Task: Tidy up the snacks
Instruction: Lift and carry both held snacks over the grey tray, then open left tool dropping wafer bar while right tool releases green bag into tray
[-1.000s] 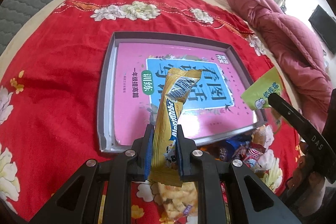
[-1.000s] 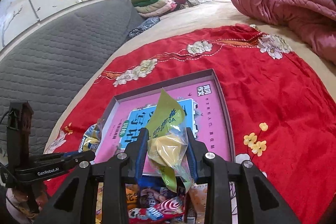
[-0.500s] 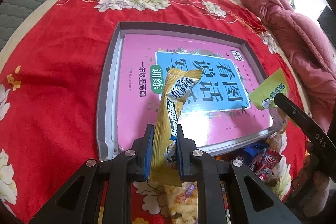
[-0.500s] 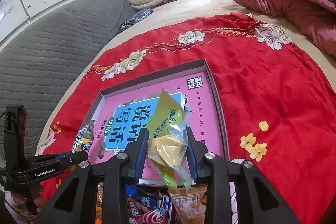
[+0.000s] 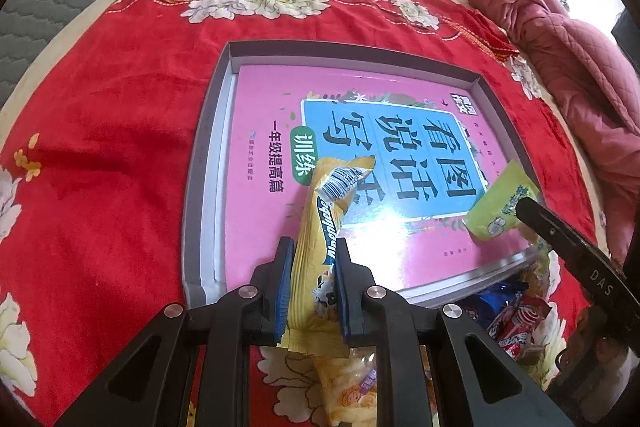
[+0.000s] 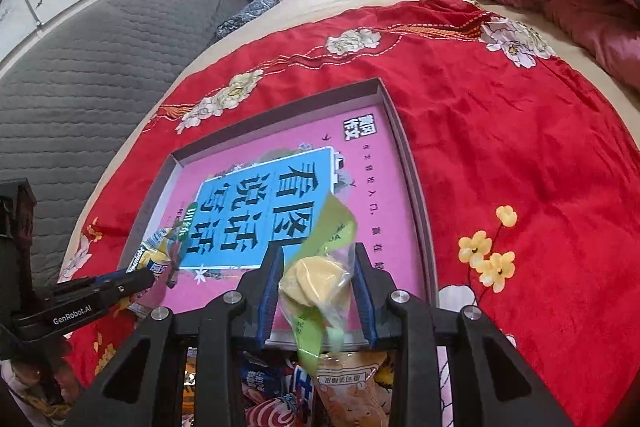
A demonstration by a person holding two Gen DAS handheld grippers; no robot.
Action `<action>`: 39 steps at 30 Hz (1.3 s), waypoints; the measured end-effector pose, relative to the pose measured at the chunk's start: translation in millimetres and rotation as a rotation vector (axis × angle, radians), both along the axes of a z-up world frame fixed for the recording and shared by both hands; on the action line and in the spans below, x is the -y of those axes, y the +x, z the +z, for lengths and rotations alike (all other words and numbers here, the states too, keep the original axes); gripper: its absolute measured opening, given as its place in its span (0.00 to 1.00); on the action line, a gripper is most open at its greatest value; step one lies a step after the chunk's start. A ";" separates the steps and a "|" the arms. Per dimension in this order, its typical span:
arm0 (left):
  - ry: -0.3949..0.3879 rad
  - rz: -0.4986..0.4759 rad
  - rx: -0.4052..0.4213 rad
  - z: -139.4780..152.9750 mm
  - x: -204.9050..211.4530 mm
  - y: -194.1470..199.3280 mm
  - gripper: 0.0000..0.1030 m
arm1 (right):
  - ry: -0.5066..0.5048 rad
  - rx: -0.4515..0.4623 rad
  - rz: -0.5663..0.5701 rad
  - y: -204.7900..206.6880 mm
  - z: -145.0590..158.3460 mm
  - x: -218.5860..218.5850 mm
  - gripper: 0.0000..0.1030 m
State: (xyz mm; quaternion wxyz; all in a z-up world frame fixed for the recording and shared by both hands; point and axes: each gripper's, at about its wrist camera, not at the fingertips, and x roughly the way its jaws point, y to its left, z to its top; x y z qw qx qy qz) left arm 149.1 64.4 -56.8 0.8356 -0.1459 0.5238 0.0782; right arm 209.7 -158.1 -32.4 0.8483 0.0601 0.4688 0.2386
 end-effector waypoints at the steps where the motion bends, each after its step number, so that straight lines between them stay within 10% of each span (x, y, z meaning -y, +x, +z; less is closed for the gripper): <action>1: 0.000 0.002 0.000 -0.6 -0.8 1.1 0.19 | 0.000 0.001 0.001 0.5 0.4 0.3 0.33; 32: -0.015 0.012 0.014 -1.2 -4.7 12.5 0.22 | -0.043 0.029 -0.047 4.6 5.0 9.6 0.44; 39: -0.033 0.019 0.033 4.6 -12.3 10.3 0.38 | -0.034 0.028 -0.041 4.0 6.4 9.4 0.47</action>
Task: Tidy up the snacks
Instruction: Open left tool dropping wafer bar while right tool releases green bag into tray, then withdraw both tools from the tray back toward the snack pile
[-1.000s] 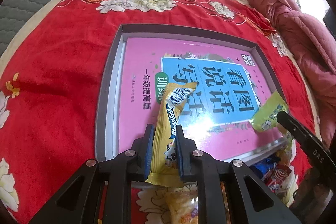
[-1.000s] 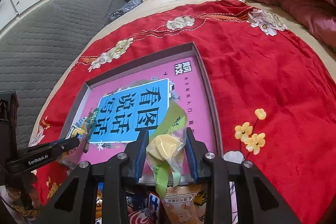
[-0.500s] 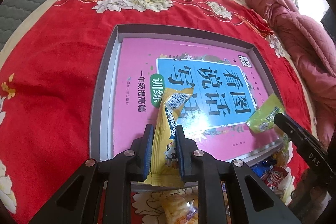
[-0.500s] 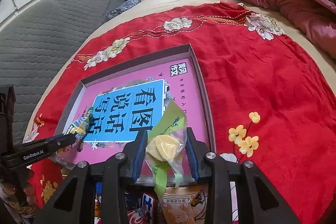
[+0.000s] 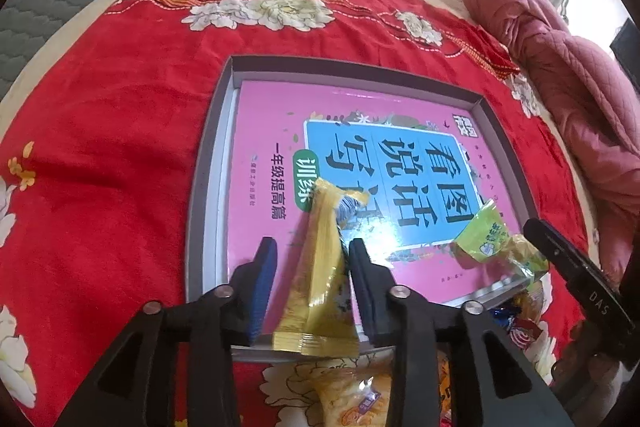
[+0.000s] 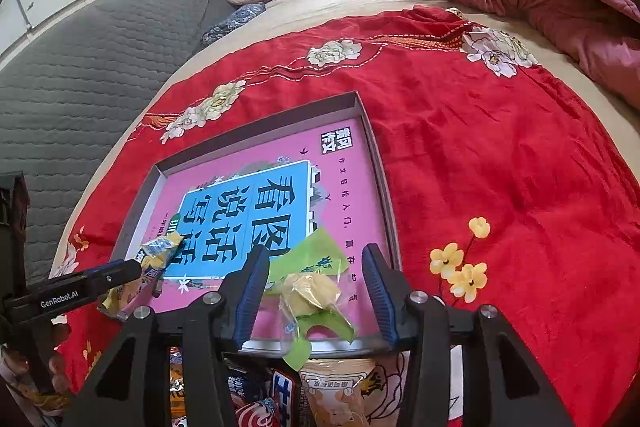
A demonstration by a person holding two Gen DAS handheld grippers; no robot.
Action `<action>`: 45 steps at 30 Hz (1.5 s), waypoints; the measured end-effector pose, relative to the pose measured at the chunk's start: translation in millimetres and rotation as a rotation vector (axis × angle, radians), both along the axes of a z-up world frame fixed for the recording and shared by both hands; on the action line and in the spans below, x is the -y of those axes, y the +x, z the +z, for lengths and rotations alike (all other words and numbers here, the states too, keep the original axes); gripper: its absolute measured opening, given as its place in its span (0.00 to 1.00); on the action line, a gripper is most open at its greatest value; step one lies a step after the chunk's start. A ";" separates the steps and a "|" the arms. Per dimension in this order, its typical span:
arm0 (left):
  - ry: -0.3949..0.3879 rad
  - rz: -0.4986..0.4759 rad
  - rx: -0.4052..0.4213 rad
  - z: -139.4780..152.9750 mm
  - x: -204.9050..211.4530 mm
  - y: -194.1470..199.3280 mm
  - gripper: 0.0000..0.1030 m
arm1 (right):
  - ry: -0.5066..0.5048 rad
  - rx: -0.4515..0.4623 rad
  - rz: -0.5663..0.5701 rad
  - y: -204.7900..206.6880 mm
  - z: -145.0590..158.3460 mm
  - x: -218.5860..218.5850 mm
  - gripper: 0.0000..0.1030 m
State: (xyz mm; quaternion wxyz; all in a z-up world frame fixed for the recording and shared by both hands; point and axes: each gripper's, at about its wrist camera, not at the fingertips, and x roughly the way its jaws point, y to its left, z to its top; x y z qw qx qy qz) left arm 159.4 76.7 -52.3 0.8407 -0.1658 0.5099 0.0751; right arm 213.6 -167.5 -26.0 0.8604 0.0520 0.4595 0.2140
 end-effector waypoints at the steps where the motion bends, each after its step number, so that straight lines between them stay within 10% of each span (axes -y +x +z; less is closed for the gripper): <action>1: -0.002 0.001 0.001 0.5 -0.5 0.0 0.38 | 0.001 0.000 0.002 0.0 0.2 -0.7 0.47; 45: 0.002 -0.043 0.039 54.0 19.8 -67.1 0.52 | 0.080 0.098 0.043 -32.7 52.0 27.3 0.62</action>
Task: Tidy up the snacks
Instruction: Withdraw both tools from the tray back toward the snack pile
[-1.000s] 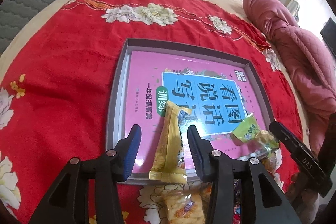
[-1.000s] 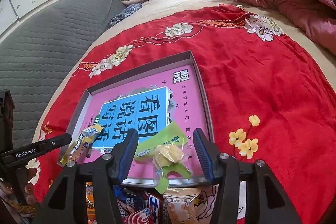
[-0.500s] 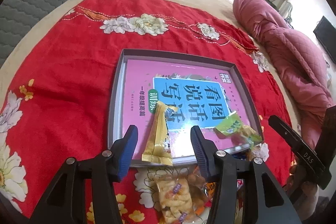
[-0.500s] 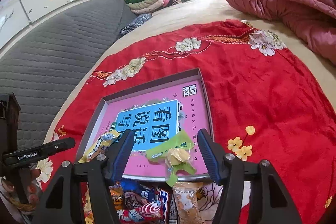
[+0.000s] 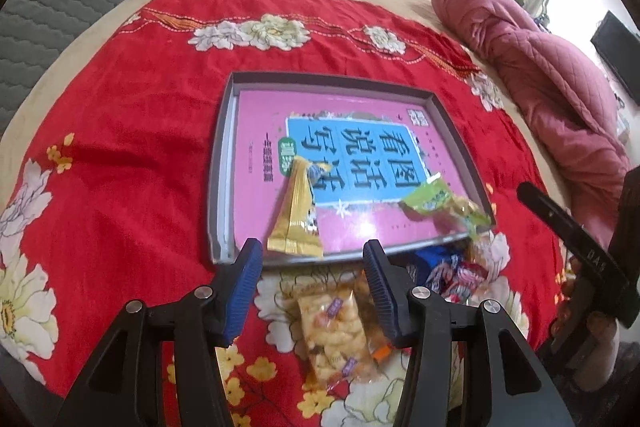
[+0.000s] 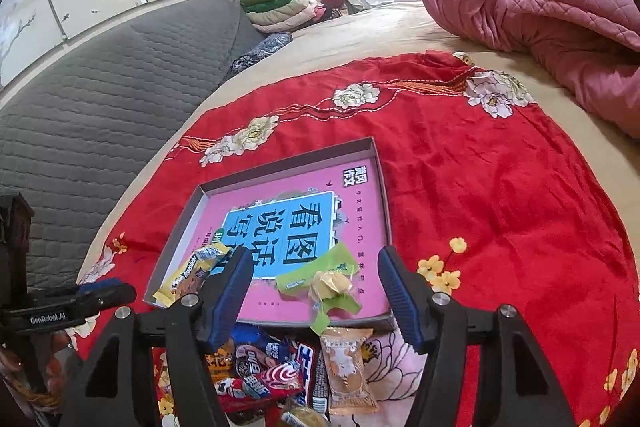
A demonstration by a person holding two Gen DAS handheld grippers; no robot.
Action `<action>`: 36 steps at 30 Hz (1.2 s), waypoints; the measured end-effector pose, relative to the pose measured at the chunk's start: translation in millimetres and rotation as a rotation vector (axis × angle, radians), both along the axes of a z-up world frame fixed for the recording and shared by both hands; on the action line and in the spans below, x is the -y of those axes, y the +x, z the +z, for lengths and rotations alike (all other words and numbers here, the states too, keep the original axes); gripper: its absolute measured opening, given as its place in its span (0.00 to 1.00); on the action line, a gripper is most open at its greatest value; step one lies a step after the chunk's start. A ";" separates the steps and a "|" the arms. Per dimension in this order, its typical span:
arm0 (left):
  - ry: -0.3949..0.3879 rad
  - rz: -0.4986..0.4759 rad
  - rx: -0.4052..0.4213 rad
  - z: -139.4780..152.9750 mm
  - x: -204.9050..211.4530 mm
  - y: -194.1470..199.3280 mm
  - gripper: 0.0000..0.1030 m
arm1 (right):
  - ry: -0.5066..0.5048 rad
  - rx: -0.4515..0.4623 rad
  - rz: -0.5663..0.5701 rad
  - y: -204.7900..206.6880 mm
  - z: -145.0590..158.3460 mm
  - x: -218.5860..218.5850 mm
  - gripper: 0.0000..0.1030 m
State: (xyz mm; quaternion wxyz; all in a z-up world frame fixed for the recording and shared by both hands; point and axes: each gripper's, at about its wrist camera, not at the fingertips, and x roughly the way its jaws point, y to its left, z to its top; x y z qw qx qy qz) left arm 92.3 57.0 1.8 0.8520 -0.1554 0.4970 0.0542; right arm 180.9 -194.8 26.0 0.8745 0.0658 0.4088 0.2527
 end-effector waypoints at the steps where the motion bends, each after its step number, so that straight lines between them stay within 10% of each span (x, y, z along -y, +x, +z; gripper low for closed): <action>1: 0.001 0.001 -0.006 -1.3 1.2 -0.5 0.52 | 0.000 -0.001 -0.002 -1.1 -0.1 1.2 0.62; 36: -0.044 -0.080 -0.123 -44.8 16.8 -20.4 0.52 | -0.135 -0.124 -0.046 -40.6 -32.0 27.3 0.63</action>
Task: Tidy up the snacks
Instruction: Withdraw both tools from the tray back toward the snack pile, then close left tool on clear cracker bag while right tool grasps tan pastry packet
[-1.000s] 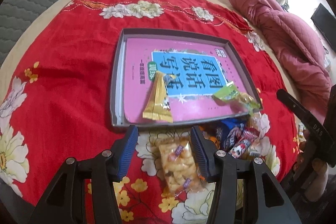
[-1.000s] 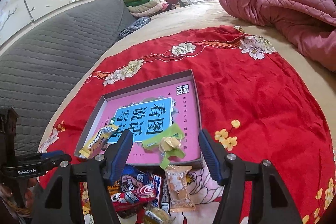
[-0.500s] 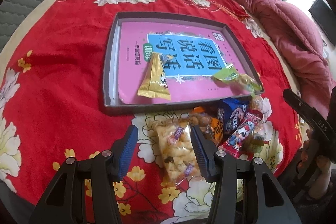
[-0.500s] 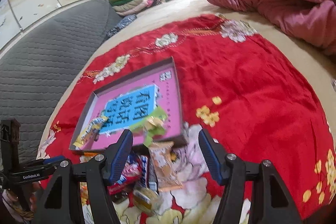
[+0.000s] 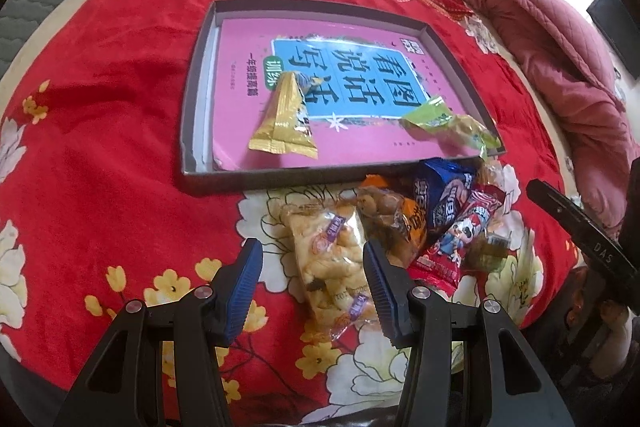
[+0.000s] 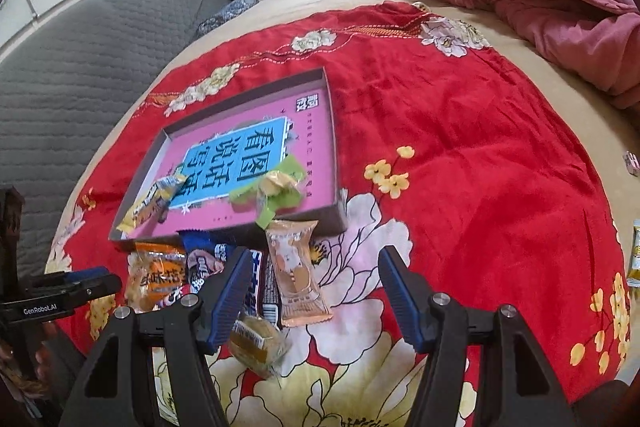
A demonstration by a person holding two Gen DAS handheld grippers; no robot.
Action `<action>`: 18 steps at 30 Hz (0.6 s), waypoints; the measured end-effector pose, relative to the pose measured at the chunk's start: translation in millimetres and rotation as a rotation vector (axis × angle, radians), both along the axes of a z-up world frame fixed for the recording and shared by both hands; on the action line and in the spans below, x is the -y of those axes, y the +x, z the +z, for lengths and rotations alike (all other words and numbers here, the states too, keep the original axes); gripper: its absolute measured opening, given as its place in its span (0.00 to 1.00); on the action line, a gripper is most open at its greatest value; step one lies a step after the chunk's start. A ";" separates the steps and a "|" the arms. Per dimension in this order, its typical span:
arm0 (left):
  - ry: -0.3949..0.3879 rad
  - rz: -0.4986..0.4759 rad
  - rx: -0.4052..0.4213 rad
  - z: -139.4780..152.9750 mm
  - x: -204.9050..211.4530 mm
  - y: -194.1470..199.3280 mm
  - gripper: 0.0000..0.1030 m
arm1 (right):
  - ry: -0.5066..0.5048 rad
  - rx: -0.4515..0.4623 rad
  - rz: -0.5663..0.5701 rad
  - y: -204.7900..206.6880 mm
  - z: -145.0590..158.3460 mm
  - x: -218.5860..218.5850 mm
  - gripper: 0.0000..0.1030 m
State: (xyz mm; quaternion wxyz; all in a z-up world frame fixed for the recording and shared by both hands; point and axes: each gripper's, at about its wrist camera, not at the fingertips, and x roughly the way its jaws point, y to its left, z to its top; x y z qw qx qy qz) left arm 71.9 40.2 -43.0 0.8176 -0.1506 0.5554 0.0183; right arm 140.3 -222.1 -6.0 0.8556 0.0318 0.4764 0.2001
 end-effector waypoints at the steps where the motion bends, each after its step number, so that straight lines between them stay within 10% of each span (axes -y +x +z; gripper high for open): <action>1: -0.003 -0.001 -0.004 -1.3 0.8 0.0 0.52 | -0.003 0.000 0.003 -0.3 -0.4 -0.9 0.63; 18: 0.013 -0.011 -0.056 -17.6 17.2 15.5 0.52 | -0.110 -0.038 0.072 -5.5 -16.8 -16.6 0.63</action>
